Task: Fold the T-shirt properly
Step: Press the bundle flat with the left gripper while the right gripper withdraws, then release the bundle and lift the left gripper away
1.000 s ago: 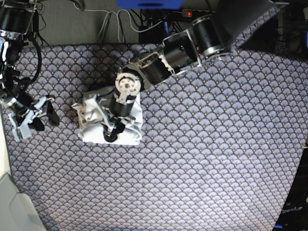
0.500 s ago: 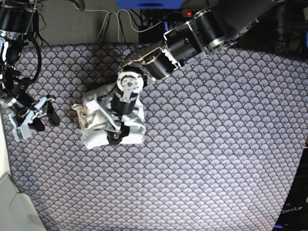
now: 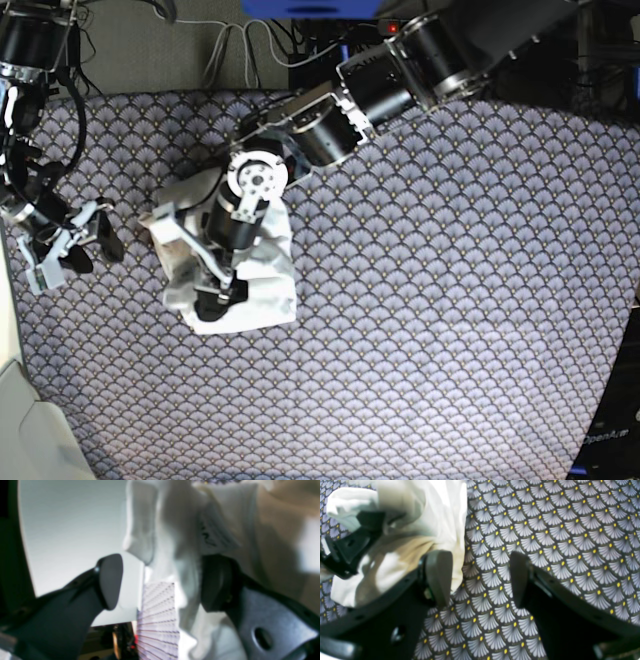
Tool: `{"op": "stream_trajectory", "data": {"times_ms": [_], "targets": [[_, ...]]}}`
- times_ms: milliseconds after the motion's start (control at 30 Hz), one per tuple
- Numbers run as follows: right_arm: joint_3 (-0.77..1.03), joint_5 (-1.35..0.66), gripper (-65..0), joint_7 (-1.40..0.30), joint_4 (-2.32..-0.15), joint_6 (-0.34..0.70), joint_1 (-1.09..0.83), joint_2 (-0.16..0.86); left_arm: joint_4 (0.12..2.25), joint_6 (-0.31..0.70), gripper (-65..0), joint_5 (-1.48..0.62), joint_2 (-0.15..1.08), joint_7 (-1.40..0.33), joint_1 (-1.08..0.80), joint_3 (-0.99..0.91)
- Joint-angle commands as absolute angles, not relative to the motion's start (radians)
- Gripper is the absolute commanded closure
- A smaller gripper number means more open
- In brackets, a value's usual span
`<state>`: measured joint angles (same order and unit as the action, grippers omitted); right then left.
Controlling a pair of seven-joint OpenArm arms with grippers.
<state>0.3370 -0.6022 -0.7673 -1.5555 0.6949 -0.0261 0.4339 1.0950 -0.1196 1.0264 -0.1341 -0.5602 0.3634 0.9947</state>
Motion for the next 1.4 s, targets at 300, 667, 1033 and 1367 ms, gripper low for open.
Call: {"op": "stream_trajectory", "data": {"times_ms": [300,667,1033,1367], "targets": [[0.343,-0.618,-36.9,-0.745,-1.573,0.698,-0.005,0.452,1.233,-0.134,-46.6,1.119,-0.157,-0.559,0.355,0.862],[0.343,-0.619,-36.9,-0.745,-1.575,0.698,-0.004,0.450,1.328,-0.137,-46.6,1.115,-0.134,-0.559,0.295,0.777],[0.306,-0.621,-35.2,-0.746,-1.679,0.698,0.021,0.435,1.549,-0.133,-46.5,1.119,-0.031,-0.562,0.171,0.472],[0.128,-0.618,-4.9,-0.746,-1.699,0.698,0.125,0.341,1.658,-0.131,-44.8,1.113,-0.007,-0.562,-0.068,0.117]]}}
